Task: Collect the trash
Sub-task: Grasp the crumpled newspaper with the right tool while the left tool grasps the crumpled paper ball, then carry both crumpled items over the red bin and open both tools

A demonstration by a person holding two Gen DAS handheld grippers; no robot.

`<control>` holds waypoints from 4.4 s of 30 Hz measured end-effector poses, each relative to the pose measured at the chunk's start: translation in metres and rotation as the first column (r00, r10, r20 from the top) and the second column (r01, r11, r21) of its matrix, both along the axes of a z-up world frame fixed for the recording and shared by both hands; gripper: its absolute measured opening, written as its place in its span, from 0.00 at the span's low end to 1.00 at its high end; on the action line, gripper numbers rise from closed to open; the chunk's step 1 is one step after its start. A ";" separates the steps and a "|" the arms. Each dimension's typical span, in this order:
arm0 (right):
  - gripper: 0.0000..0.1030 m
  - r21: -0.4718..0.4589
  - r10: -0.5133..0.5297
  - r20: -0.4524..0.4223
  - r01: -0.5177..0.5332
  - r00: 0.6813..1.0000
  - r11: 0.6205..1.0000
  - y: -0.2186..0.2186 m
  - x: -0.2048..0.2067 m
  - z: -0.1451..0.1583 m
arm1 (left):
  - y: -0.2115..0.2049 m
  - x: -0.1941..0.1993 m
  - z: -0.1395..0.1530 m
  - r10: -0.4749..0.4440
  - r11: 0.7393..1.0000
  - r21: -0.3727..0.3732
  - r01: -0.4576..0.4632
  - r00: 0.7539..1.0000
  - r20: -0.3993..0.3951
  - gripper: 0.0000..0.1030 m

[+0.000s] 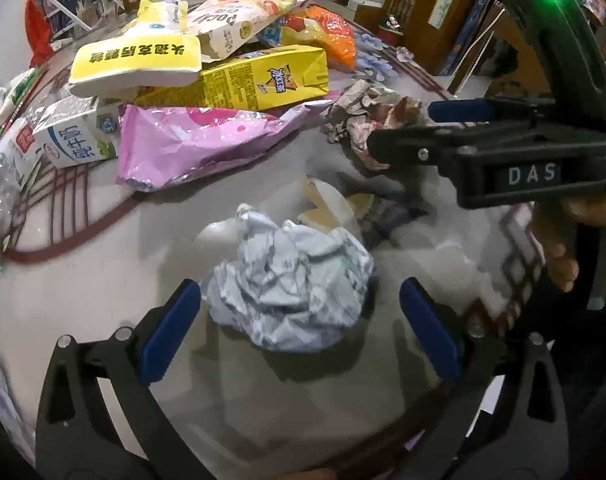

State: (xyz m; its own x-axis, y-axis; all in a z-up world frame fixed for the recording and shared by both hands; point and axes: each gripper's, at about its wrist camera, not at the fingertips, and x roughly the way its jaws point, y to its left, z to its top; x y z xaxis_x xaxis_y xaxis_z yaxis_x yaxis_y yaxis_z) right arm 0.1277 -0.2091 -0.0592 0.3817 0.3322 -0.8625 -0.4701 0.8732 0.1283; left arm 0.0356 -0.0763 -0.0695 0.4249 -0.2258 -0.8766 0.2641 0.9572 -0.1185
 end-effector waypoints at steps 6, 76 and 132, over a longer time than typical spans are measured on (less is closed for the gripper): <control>0.83 0.013 -0.010 -0.025 0.010 1.000 1.000 -0.001 0.004 -0.012 | 0.005 0.010 -0.007 0.012 1.000 -0.014 -0.012 1.000 0.008 0.91; 0.41 0.188 -0.271 0.057 0.256 0.961 0.948 -0.140 -0.019 0.055 | -0.066 0.048 0.081 -0.071 0.997 -0.020 0.076 0.976 0.206 0.48; 0.73 0.175 -0.607 0.045 0.592 0.793 0.787 -0.331 0.013 0.039 | -0.296 0.194 0.076 -0.311 0.874 -0.392 0.287 0.950 0.002 0.90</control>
State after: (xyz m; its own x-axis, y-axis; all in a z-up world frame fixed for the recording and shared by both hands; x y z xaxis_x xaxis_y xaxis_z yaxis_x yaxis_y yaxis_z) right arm 0.1406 -0.5406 -0.0202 0.6220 0.1264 -0.7728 0.1256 0.9580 0.2577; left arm 0.2298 -0.3723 0.0066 0.2335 -0.6568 -0.7170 0.5112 0.7102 -0.4841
